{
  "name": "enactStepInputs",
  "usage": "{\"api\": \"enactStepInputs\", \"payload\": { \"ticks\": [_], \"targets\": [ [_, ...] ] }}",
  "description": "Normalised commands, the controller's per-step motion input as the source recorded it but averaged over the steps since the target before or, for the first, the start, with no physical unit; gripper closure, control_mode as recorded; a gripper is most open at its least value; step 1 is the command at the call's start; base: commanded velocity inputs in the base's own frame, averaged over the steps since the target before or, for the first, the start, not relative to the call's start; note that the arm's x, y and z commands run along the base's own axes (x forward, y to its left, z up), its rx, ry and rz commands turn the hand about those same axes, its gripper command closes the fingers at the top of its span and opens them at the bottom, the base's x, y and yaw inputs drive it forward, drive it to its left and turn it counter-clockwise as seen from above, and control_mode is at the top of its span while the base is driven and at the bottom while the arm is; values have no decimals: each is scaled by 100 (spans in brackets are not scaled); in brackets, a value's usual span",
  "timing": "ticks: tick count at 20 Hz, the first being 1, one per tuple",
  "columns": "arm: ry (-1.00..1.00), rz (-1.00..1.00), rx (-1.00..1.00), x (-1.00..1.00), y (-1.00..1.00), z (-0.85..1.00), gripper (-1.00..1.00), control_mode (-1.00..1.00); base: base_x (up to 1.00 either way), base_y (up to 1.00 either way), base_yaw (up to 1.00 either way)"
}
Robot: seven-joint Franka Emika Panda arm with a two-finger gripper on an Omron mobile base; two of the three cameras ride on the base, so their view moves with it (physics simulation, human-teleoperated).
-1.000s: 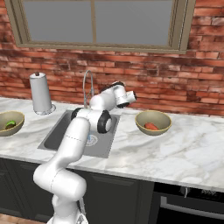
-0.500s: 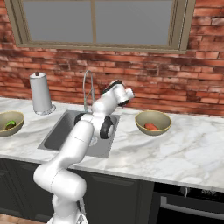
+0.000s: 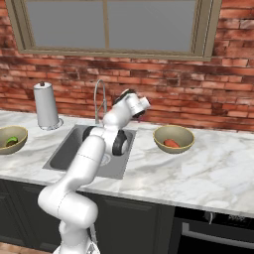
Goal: Pick the kiwis from the sink and place them in one bowl. Place the sweet potato in the other bowl. Then turn off the sink faucet.
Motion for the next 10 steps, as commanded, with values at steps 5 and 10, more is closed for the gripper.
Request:
{"api": "enactStepInputs", "payload": {
  "ticks": [5,10],
  "targets": [
    [-27,0,-31,2,100,42,-100,-100,0,0,0],
    [-35,0,-36,5,100,24,-100,-100,0,0,0]
  ]
}}
